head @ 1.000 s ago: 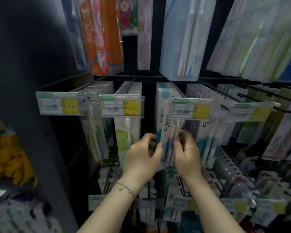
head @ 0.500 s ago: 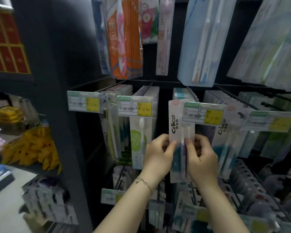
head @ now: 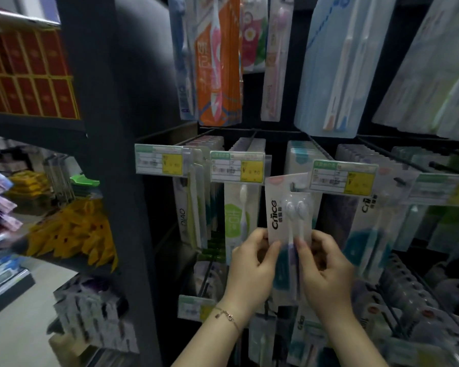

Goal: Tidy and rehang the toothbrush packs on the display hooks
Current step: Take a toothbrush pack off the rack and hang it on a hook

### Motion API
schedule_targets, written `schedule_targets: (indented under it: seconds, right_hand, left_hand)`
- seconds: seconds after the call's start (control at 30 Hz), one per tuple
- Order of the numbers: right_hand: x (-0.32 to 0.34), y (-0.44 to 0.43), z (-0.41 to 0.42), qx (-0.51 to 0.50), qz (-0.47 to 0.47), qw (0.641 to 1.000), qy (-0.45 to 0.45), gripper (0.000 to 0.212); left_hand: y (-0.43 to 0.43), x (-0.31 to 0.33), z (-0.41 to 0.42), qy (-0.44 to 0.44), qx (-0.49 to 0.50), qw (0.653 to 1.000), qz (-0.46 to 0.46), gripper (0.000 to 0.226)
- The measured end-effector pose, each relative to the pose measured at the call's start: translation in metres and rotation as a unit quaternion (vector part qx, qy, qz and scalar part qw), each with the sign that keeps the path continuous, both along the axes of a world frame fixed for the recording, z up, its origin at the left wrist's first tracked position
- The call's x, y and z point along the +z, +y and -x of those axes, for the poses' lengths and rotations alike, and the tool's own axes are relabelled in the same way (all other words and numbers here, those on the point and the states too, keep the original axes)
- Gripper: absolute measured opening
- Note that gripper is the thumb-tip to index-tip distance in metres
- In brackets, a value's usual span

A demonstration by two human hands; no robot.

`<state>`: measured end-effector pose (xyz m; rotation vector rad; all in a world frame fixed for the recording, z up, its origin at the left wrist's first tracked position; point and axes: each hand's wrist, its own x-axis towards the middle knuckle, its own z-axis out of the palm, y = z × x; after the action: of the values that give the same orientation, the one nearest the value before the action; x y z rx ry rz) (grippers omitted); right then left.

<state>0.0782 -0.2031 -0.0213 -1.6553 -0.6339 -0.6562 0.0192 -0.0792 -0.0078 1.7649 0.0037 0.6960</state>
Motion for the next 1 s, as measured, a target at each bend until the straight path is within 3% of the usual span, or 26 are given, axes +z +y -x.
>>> schedule_targets:
  seconds: [0.4,0.63,0.83,1.0]
  right_hand:
    - [-0.017,0.066,0.039,-0.025,-0.012,1.0,-0.003,0.018]
    - [-0.024,0.096,0.057,-0.04,0.033,0.998,-0.022,0.022]
    - [-0.017,0.124,0.057,-0.034,0.123,0.991,-0.036,0.011]
    - [0.001,0.146,0.05,-0.012,0.195,0.979,-0.051,0.017]
  left_hand:
    - [0.066,-0.009,0.037,-0.012,-0.015,0.997,-0.079,0.013]
    - [0.102,-0.018,0.057,0.009,-0.047,0.998,-0.049,0.015]
    - [0.133,-0.026,0.061,0.014,-0.033,0.999,0.01,0.015]
    - [0.154,-0.021,0.061,0.01,-0.025,0.997,0.066,0.015]
